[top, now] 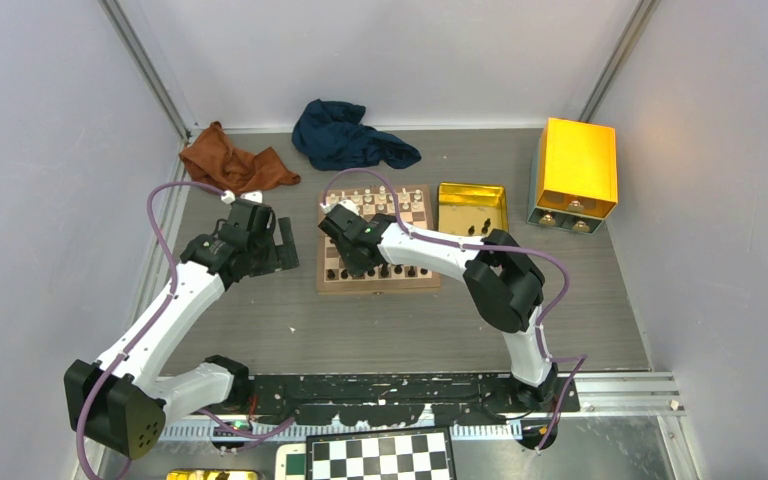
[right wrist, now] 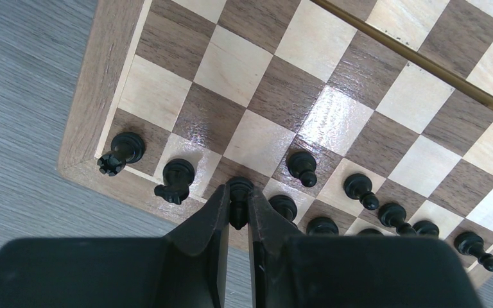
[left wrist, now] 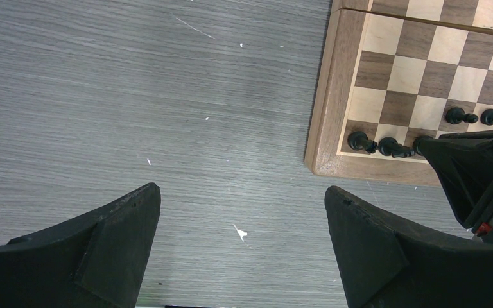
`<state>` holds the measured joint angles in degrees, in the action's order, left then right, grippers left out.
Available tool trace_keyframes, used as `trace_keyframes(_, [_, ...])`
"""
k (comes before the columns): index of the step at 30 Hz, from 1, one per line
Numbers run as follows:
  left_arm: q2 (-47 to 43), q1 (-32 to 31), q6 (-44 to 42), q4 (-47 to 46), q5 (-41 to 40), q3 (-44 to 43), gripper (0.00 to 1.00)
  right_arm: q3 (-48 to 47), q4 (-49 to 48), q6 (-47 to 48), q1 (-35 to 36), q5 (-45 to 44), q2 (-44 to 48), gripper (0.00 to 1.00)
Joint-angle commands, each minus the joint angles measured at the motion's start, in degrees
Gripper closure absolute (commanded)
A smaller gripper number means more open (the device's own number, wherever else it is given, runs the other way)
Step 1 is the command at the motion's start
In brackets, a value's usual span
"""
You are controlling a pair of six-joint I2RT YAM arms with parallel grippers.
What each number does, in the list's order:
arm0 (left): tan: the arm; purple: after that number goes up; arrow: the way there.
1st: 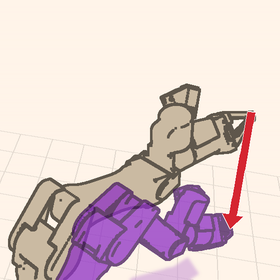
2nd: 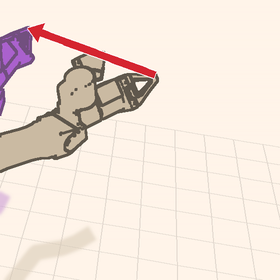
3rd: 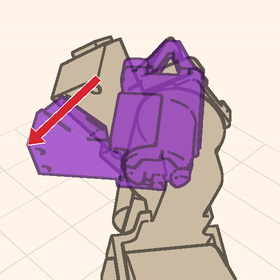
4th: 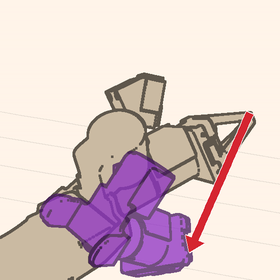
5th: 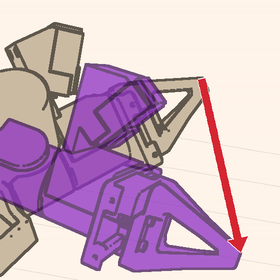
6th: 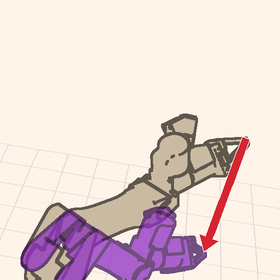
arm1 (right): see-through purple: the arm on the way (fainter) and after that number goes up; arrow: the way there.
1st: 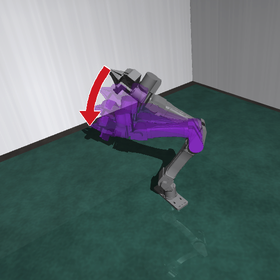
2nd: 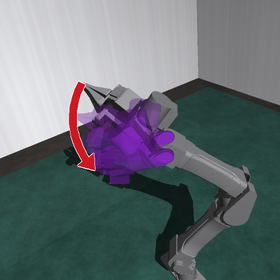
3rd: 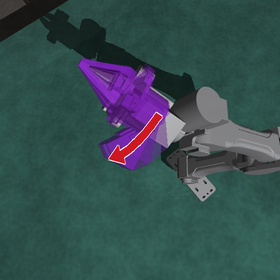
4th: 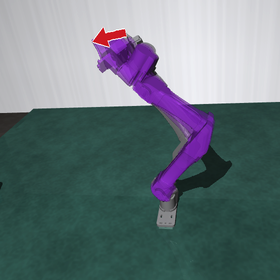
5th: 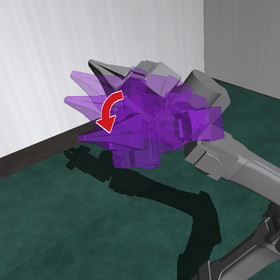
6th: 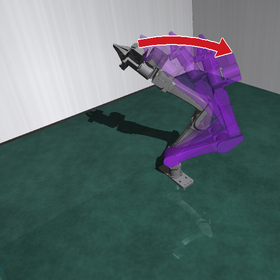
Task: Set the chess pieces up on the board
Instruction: Place the chess piece on the chessboard.
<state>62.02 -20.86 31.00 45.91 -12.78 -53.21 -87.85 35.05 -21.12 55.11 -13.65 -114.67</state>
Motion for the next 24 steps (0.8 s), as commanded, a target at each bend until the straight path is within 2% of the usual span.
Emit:
trace_keyframes(1, [-0.2, 0.4, -0.5, -2.0, 0.4, -0.4, 0.0, -2.6, -0.4, 0.4, 0.0, 0.2, 1.2, 0.97])
trace_keyframes(12, [0.0, 0.4, -0.6, -2.2, 0.4, -0.4, 0.0, -2.3, 0.0, 0.4, 0.0, 0.5, 0.9, 0.95])
trace_keyframes(19, [0.2, 0.4, -0.7, -2.4, 0.7, -0.3, 0.0, -2.6, 0.3, 0.5, 0.0, 1.3, 0.3, 0.78])
trace_keyframes(24, [0.0, 0.4, -0.6, -2.5, 0.8, 0.0, 0.0, -2.7, 0.4, 0.6, 0.0, 1.6, 0.4, 0.72])
